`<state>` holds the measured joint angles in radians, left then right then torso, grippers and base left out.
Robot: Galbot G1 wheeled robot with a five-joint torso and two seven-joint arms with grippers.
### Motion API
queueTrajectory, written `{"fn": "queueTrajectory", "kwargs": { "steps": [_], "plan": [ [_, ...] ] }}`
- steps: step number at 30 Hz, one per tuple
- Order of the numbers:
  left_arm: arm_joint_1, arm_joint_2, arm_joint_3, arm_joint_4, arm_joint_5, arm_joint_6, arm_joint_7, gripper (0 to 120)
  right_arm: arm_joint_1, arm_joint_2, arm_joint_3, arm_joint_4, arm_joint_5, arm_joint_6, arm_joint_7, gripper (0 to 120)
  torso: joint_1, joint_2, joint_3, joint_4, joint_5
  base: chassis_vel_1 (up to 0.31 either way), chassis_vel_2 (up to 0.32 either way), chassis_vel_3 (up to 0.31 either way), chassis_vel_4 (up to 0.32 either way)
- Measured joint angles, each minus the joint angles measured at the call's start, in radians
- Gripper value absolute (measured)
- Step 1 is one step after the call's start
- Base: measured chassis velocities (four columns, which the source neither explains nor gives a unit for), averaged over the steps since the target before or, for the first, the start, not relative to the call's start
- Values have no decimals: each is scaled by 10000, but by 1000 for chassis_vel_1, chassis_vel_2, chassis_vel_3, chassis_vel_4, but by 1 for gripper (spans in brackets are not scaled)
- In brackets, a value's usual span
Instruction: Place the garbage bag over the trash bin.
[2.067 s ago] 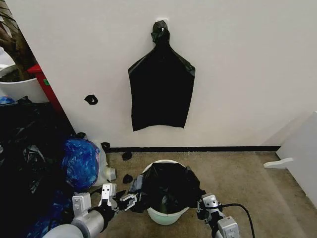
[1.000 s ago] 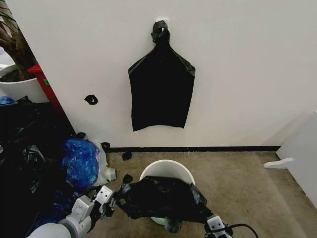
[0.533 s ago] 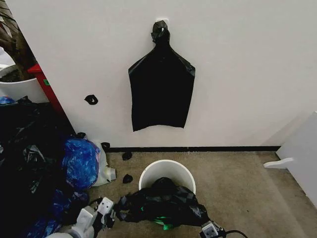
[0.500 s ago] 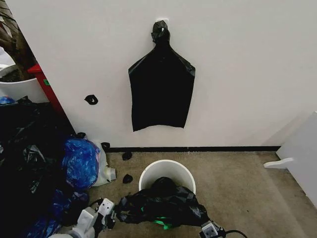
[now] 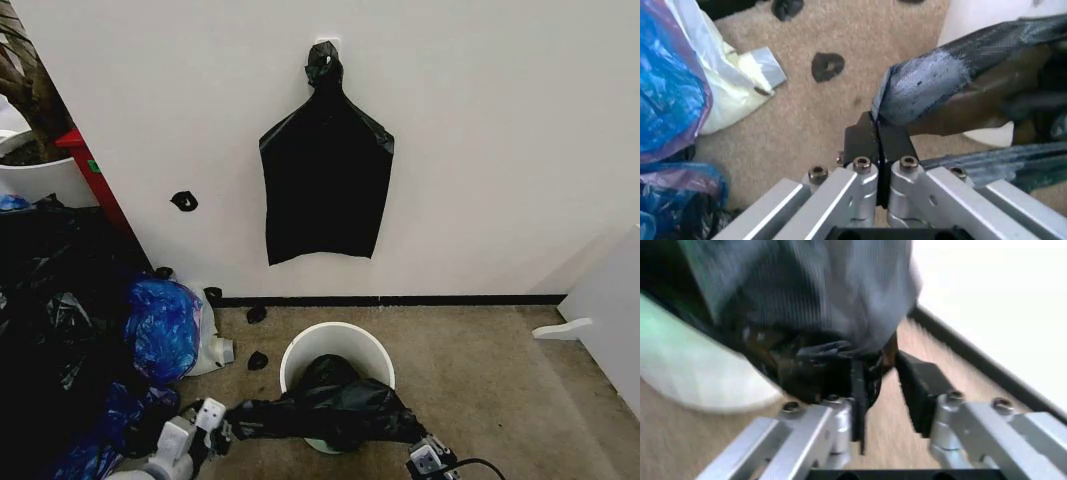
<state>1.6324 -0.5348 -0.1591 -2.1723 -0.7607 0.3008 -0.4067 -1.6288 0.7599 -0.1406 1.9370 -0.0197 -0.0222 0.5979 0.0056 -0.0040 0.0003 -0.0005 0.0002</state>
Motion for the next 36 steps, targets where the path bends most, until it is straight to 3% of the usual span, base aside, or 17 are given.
{"fn": "queueTrajectory", "kwargs": {
  "steps": [4, 6, 12, 16, 17, 20, 22, 27, 30, 32, 35, 36],
  "plan": [
    [250, 48, -43, -241, 315, -475, 176, 1, -97, -105, 301, -413, -1015, 1737, -814, 39, 0, 0, 0, 1, 0, 0, 0, 0, 0],
    [250, 48, -43, -241, 315, -475, 176, 1, -97, -105, 301, -413, -1015, 1737, -814, 39, 0, 0, 0, 1, 0, 0, 0, 0, 0],
    [792, 682, -243, -1142, 1294, -73, 276, 29, -514, -458, 563, -285, -1508, 2247, -861, 69, 0, 0, 0, 2, 0, 0, 0, 0, 0],
    [929, 1018, -402, -1347, 1571, -130, 629, 38, -671, -533, 593, -137, -1540, 2260, -786, 77, 0, 0, 0, 1, 0, 0, 0, 0, 0],
    [933, 1284, -532, -1349, 1688, -478, 1214, 48, -752, -543, 610, -44, -1577, 2259, -722, 86, 0, 0, 0, 2, 1, 0, 0, 0, 0],
    [801, 1613, -686, -1073, 1779, -1284, 2409, 57, -791, -487, 619, -4, -1592, 2206, -660, 96, 0, 0, 0, -2, -1, 0, 0, 0, 0],
    [769, 1704, -717, -957, 1789, -1567, 2788, 61, -784, -458, 619, -7, -1592, 2174, -640, 98, 0, 0, 0, -2, -1, 0, 0, 0, 0],
    [597, 2114, -1014, 95, 1818, -3467, 4453, 82, -673, -215, 658, -318, -1550, 2093, -491, 100, 0, 0, 0, -1, -1, 0, 0, 0, 0],
    [622, 2132, -1417, 629, 1700, -4199, 5124, 90, -652, -157, 667, -412, -1540, 2093, -462, 100, 0, 0, 0, 2, -1, 0, 0, 0, 0],
    [642, 2055, -1983, 1206, 1532, -5081, 6303, 98, -699, -150, 671, -399, -1542, 2093, -447, 100, 0, 0, 0, 1, -2, 0, 0, 0, 0],
    [550, 1855, -2718, 1973, 1003, -6194, 8666, 100, -791, -172, 693, -304, -1560, 2095, -445, 100, 0, 0, 0, 1, -2, 0, 0, 0, 0],
    [550, 1855, -2718, 1973, 1003, -6194, 8666, 100, -791, -172, 693, -304, -1560, 2095, -445, 100, 0, 0, 0, 1, -2, 0, 0, 0, 0]
  ]
}}
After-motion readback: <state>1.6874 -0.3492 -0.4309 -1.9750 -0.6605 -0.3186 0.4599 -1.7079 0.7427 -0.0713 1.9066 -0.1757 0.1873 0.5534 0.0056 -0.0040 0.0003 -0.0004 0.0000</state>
